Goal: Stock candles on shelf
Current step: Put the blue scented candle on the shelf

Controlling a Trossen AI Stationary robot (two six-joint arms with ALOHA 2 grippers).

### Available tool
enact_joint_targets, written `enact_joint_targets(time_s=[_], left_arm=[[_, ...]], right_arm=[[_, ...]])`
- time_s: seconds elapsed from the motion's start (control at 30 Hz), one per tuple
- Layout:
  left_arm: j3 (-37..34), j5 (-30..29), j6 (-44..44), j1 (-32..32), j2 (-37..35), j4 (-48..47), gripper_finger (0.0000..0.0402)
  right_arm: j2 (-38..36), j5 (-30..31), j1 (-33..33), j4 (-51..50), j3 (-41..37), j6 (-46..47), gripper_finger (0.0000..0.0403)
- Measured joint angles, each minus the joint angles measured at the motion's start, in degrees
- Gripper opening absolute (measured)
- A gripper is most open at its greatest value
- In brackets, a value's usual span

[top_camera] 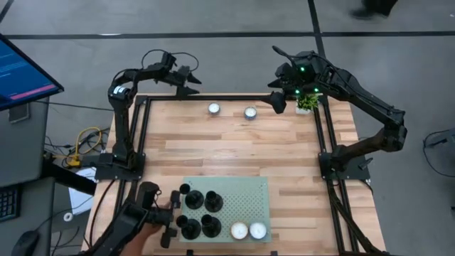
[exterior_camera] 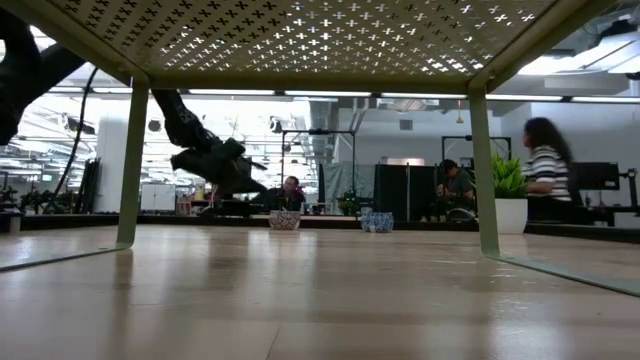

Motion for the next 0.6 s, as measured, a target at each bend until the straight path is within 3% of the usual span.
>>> enact_joint_targets(time_s=[0.2,0.6], left_arm=[[-0.1,-10.4,6.3,-2.0,-1.2,-0.3,0.0285],[-1.4,-11.8,10.3,-2.2,-0.1,-4.5,0.0285]], right_arm=[[0.0,0.2,0.3,1.0,0.0,1.2,0.0365],[0.0,2.9,4.1,1.1,0.0,1.5,0.0365]])
